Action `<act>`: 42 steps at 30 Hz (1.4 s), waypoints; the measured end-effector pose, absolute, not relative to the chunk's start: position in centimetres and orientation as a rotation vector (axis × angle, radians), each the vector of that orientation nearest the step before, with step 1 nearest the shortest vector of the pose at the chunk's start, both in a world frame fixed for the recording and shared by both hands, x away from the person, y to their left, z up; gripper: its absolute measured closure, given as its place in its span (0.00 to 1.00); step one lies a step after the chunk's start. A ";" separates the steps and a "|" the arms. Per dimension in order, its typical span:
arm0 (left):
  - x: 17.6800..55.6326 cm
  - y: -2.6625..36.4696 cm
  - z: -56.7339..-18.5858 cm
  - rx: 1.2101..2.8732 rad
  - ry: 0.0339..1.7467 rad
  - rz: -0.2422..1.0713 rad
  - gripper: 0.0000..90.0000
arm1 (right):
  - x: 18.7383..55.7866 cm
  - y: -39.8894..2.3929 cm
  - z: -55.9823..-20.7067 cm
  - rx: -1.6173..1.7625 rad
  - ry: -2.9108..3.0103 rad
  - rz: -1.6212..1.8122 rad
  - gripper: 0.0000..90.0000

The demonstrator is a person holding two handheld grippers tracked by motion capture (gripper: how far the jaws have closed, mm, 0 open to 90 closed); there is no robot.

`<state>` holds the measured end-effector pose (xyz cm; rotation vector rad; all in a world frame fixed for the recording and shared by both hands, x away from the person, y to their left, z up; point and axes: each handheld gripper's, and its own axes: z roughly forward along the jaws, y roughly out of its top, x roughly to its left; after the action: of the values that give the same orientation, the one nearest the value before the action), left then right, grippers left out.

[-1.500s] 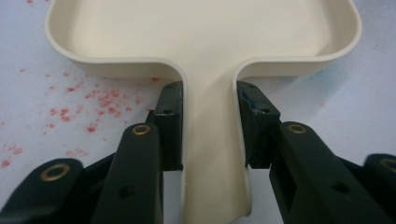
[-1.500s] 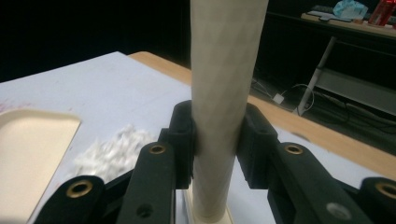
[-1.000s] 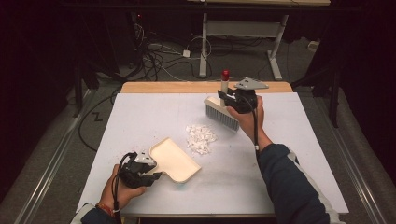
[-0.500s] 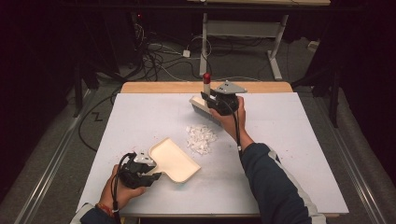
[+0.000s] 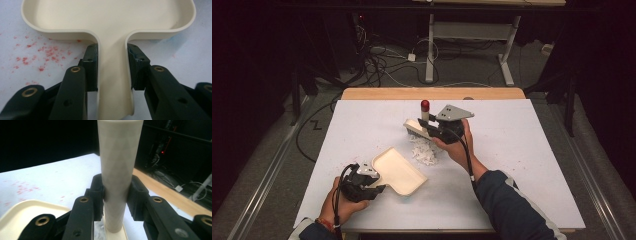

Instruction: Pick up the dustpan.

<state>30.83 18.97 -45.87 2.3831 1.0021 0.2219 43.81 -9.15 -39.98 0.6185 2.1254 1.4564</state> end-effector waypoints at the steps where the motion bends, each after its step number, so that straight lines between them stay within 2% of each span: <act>1: 30.9 18.9 -45.9 2.379 1.007 0.219 0.70 | 43.4 -9.0 -40.1 0.616 2.128 1.451 0.78; 15: 31.2 18.1 -46.2 2.392 1.020 0.217 0.70 | 37.8 -6.2 -40.0 0.495 2.177 1.508 0.78; 24: 31.1 17.8 -46.2 2.388 1.027 0.216 0.70 | 36.8 -5.4 -39.5 0.452 2.166 1.542 0.78; 32: 31.1 17.7 -46.3 2.391 1.020 0.218 0.70 | 37.1 -6.9 -37.2 0.488 2.076 1.605 0.79; 42: 31.1 17.8 -46.3 2.396 1.018 0.222 0.70 | 36.1 -11.6 -35.3 0.569 2.005 1.550 0.78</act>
<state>31.05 17.82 -46.28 2.3956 1.0183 0.2222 36.08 -11.56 -35.33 0.5689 2.0054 1.5495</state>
